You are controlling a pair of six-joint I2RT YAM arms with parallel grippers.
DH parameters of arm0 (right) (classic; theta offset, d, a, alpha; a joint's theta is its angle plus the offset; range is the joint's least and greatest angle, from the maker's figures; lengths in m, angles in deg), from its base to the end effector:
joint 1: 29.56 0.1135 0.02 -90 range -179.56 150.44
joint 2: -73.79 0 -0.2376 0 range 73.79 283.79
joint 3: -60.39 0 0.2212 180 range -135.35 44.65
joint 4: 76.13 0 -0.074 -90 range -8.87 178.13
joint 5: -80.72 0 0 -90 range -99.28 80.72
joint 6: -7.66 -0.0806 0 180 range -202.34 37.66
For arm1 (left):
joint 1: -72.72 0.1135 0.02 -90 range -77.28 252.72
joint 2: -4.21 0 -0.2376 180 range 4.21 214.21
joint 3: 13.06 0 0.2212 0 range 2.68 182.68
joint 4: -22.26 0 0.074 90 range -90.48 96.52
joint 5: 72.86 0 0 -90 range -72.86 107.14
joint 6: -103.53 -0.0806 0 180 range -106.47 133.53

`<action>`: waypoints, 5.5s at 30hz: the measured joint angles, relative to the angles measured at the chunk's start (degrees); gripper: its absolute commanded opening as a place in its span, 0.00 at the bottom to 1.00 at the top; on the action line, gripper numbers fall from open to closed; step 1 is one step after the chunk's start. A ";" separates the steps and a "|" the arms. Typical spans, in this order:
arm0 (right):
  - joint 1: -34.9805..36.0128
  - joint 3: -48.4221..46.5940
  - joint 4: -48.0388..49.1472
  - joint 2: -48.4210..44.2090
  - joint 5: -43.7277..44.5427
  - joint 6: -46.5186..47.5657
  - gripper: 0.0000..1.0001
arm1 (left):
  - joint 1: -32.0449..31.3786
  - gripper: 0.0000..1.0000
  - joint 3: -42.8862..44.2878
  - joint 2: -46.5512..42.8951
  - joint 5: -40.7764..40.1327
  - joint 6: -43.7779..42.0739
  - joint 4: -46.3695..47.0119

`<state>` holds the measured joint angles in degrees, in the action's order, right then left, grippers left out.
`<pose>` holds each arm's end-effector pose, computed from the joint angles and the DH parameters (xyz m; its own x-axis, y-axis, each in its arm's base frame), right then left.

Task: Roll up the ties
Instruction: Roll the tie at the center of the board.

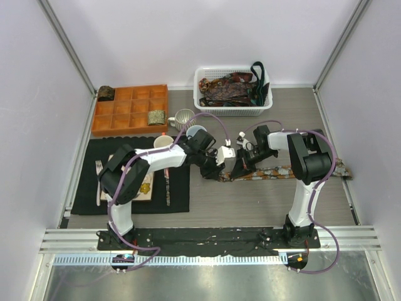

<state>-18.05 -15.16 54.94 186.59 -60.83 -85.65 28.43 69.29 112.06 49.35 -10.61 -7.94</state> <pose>0.2779 0.1210 0.0748 -0.9862 -0.1642 -0.0214 -0.1185 0.6094 0.7840 0.2367 -0.2909 0.1270 -0.2101 0.6883 -0.6943 0.9772 0.1254 -0.1714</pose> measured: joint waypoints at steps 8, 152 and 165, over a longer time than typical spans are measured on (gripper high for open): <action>0.00 0.00 0.13 0.11 0.00 -0.87 0.01 | -2.93 0.42 5.86 0.59 0.66 2.99 -0.22; 2.51 2.29 3.17 -1.55 -1.40 2.12 0.01 | -1.36 0.58 -10.43 -3.28 -0.57 6.88 15.98; 2.23 2.69 3.58 -1.55 -1.29 1.42 0.01 | -4.17 0.43 -7.61 -1.68 1.53 10.78 19.91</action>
<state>-15.82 -12.47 58.53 185.04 -62.12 -84.23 24.25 61.68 110.38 50.88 0.16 11.97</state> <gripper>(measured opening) 0.025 0.411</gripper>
